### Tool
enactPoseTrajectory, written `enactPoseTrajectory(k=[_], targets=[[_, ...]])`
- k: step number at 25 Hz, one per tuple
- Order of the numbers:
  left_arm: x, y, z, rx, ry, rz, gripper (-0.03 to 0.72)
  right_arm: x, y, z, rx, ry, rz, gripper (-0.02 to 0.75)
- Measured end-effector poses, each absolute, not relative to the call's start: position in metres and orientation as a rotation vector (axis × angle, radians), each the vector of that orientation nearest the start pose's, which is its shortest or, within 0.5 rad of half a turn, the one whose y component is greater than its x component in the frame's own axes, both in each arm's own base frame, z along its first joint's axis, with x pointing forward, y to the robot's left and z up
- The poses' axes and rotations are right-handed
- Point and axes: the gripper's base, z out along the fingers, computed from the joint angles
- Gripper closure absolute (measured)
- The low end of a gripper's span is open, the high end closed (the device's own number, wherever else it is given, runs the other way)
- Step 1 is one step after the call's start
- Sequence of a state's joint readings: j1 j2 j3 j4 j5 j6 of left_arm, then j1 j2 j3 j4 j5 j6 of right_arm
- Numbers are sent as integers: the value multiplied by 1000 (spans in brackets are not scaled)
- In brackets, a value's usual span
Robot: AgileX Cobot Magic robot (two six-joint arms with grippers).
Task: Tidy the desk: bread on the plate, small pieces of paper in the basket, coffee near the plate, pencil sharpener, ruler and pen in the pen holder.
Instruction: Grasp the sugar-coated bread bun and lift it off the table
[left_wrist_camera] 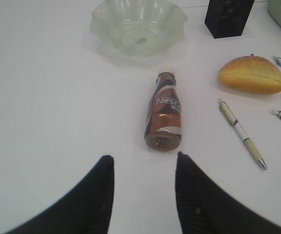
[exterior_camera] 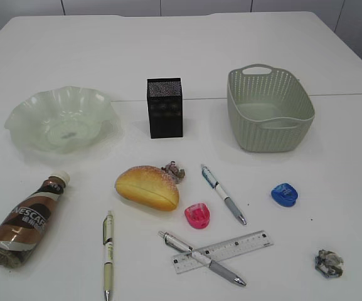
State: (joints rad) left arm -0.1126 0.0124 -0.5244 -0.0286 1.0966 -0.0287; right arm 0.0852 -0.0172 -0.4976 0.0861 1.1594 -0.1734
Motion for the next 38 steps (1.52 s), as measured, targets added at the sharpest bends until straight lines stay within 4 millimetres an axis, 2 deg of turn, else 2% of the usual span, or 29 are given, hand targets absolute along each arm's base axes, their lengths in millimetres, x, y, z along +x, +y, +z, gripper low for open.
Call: enactPoseTrajectory(k=[35, 38], targets=[[-8, -3, 281, 91, 2068, -147, 381, -12, 6, 269, -284, 2106, 52, 287], [-8, -4, 281, 91, 2068, -155, 381, -13, 10, 269, -271, 2105, 115, 287]])
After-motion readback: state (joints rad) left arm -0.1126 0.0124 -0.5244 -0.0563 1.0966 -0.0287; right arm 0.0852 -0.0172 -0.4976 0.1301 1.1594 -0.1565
